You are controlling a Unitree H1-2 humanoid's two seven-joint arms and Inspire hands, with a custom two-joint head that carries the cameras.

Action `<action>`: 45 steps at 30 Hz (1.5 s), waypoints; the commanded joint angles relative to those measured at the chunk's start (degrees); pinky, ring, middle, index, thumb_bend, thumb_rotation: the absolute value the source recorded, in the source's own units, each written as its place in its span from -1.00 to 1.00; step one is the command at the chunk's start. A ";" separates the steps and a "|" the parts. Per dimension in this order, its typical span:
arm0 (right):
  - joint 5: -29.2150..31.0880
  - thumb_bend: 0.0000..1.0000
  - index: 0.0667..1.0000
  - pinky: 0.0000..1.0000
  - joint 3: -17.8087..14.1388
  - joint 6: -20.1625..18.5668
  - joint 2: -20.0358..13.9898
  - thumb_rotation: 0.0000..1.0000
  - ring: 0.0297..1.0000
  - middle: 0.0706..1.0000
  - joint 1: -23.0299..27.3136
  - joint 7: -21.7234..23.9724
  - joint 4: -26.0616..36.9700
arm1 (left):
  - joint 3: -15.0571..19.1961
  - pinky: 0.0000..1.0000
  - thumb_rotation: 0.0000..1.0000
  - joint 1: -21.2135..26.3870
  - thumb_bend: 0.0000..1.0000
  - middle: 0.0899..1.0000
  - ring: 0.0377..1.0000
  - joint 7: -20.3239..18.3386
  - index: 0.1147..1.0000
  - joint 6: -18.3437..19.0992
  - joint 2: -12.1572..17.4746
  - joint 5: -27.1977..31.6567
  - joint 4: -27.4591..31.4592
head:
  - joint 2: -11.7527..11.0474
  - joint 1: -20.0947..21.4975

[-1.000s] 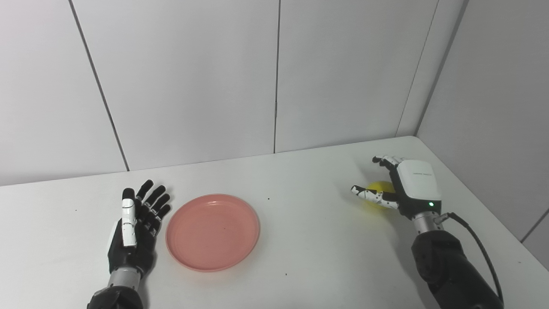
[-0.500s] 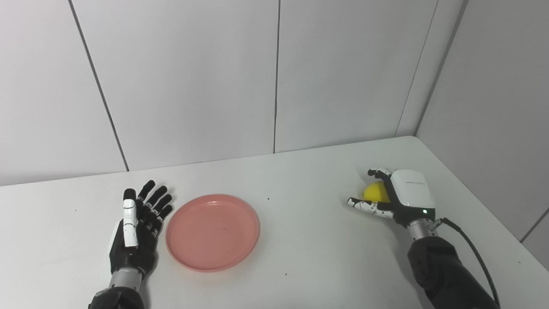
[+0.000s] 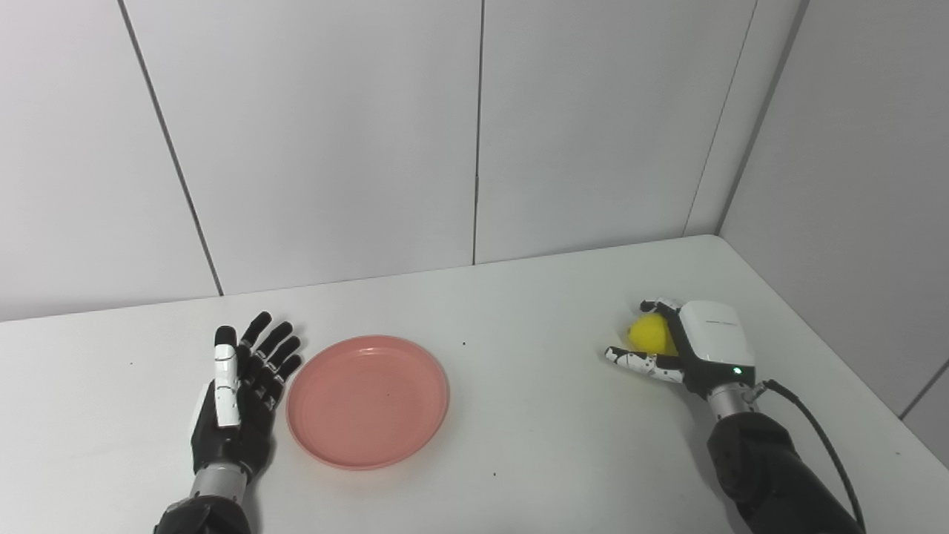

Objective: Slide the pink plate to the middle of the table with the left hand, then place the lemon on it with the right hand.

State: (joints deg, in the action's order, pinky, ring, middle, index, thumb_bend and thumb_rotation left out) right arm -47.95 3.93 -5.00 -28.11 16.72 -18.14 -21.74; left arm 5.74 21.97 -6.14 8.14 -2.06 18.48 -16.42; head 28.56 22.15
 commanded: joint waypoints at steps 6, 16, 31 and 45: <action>1.99 0.32 0.23 -0.14 -0.43 -2.45 -0.69 0.30 0.03 0.15 1.43 0.03 0.03 | -0.03 0.76 0.81 -1.12 0.36 0.64 0.68 0.59 0.66 3.71 -0.07 -0.06 -0.80 | 0.26 -0.26; 3.96 0.27 -0.48 -0.66 2.31 6.33 -0.81 -0.32 -0.62 -0.56 3.65 -11.21 -13.38 | 0.09 0.73 0.80 -1.09 0.36 0.62 0.66 0.42 0.63 4.26 0.08 0.09 -0.33 | 0.53 -0.38; 7.59 0.30 -0.55 -0.70 4.03 6.76 -1.75 -0.24 -0.66 -0.61 2.94 -10.30 -12.25 | -0.09 0.73 0.82 -1.28 0.36 0.61 0.65 0.37 0.62 4.31 -0.15 0.11 -0.53 | 0.59 -0.13; 7.18 0.25 -0.55 -0.73 4.02 5.71 -3.45 -0.24 -0.68 -0.63 2.25 -5.90 0.45 | -0.15 0.78 0.83 -1.44 0.33 0.62 0.66 0.63 0.59 4.94 -0.71 0.34 0.00 | 0.66 -0.54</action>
State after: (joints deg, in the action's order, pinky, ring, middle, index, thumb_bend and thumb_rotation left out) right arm -40.39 8.44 0.30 -30.12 17.41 -24.11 -24.09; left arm 5.69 21.77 -6.12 9.92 -2.25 18.80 -15.17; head 29.18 21.62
